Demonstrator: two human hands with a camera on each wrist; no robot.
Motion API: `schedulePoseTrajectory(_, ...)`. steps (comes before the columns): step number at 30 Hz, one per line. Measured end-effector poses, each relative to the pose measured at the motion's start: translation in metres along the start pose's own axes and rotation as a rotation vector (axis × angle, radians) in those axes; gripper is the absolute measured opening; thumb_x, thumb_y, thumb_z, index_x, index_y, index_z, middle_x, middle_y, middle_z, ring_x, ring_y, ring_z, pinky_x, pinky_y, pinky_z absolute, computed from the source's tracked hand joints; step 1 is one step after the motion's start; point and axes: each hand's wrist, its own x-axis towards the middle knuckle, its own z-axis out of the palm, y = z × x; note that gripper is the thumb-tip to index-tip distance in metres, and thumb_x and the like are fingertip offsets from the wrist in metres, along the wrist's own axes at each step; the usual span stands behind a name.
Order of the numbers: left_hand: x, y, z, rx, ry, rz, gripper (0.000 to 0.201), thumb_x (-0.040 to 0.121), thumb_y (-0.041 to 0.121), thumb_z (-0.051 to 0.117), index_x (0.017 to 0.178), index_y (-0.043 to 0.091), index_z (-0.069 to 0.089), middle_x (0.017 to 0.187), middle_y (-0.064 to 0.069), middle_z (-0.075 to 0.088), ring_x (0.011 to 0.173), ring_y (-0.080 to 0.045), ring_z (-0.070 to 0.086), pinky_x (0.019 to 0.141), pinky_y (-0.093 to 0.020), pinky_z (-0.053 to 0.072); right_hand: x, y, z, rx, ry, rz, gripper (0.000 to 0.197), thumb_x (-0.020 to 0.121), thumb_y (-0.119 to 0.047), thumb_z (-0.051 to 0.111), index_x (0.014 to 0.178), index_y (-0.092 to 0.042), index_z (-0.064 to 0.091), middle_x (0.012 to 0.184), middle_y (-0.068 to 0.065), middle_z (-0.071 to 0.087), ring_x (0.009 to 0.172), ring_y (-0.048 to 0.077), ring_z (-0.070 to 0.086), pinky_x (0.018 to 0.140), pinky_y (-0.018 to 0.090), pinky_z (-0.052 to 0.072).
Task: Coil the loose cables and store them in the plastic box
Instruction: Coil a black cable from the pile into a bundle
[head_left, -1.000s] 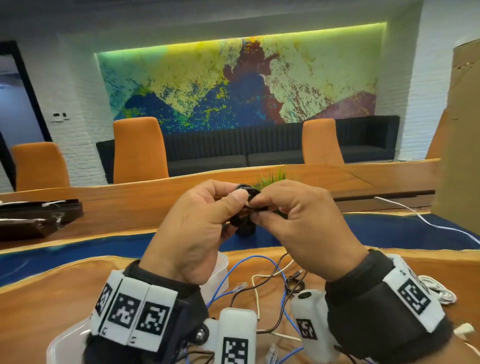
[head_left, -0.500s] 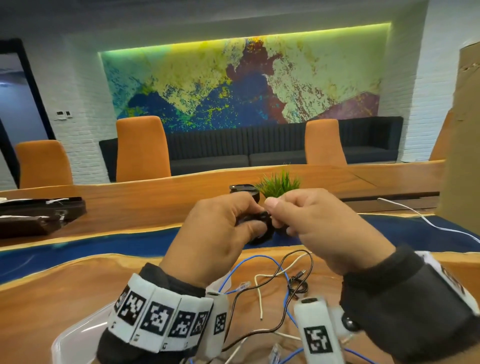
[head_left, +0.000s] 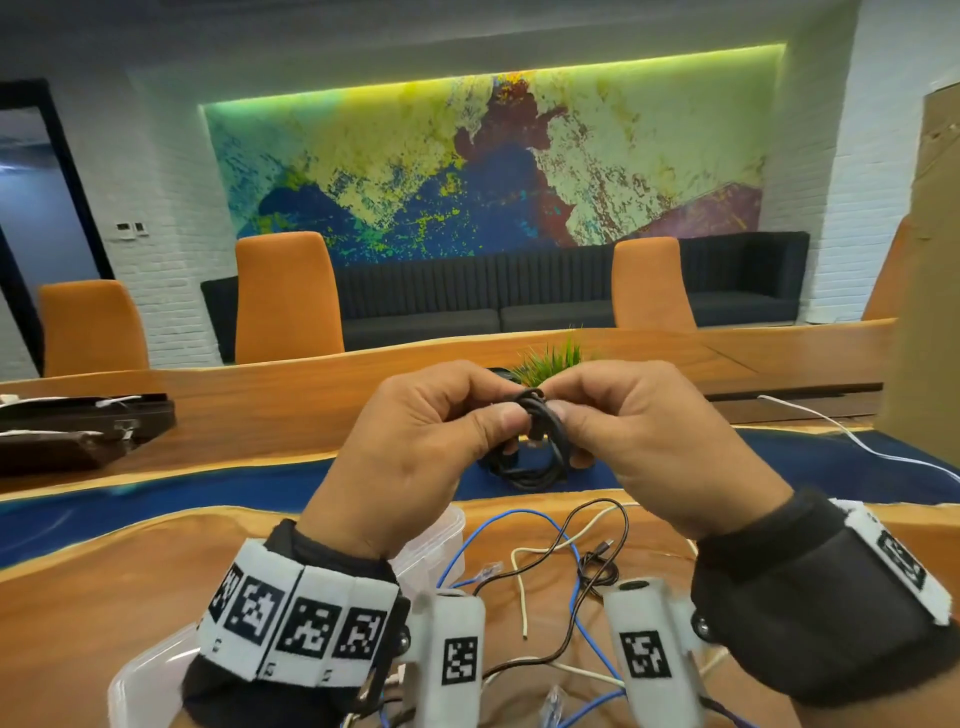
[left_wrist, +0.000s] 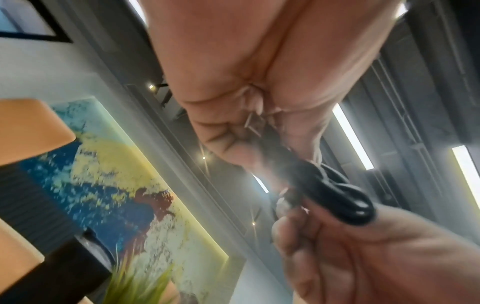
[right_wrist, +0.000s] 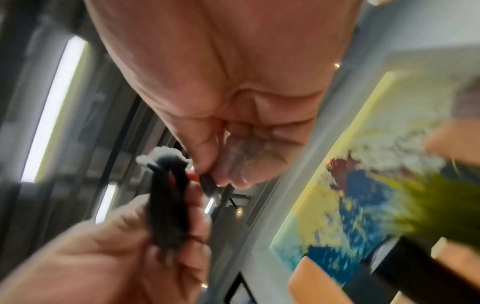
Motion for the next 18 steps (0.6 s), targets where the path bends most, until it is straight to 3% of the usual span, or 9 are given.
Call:
schedulePoseTrajectory(4,0.002,-0.002,0.001,0.08,0.046,0.057,0.013,0.087,0.006,0.07,0.097,0.011,0.075,0.088,0.0,0.076,0.083,-0.013,0.07,0.071,-0.019,0.054,-0.002,-0.004,0.003,0.35,-0.008,0.245,0.014,0.094,-0.01,0.059,0.091,-0.009,0.073,0.077,0.01,0.071,0.066,0.015,0.063,0.057,0.028,0.052)
schedulePoseTrajectory(7,0.0,-0.001,0.006,0.146,0.102,0.107,0.013,0.088,0.008,0.07,0.095,0.017,0.075,0.086,0.007,0.074,0.084,-0.007,0.068,0.071,-0.013,0.051,-0.001,-0.004,0.007,0.526,0.012,0.357,0.013,0.091,-0.011,0.061,0.095,-0.005,0.071,0.077,0.013,0.067,0.065,0.019,0.057,0.054,0.028,0.043)
schedulePoseTrajectory(11,0.0,0.0,0.01,0.268,0.189,0.187,0.009,0.087,0.019,0.069,0.096,0.02,0.073,0.087,0.012,0.071,0.085,-0.006,0.066,0.072,-0.014,0.051,-0.003,-0.008,0.006,0.774,-0.141,0.408,0.028,0.079,-0.037,0.064,0.096,-0.015,0.069,0.085,0.011,0.063,0.077,0.018,0.06,0.072,0.038,0.037)
schedulePoseTrajectory(15,-0.002,0.003,0.015,0.296,0.16,0.232,0.013,0.091,0.017,0.068,0.103,0.02,0.069,0.09,0.01,0.07,0.086,-0.009,0.067,0.073,-0.02,0.055,-0.002,-0.011,0.01,0.685,-0.063,0.354,0.022,0.072,-0.038,0.071,0.082,-0.019,0.071,0.074,0.0,0.062,0.073,0.012,0.06,0.081,0.045,0.039)
schedulePoseTrajectory(18,-0.004,0.003,0.02,0.341,0.114,0.262,0.029,0.094,0.016,0.062,0.121,0.024,0.064,0.099,0.008,0.07,0.094,-0.011,0.067,0.08,-0.025,0.055,-0.002,-0.012,0.006,0.465,-0.008,0.321,0.032,0.076,-0.04,0.072,0.086,-0.009,0.073,0.082,0.007,0.067,0.085,0.022,0.063,0.095,0.054,0.045)
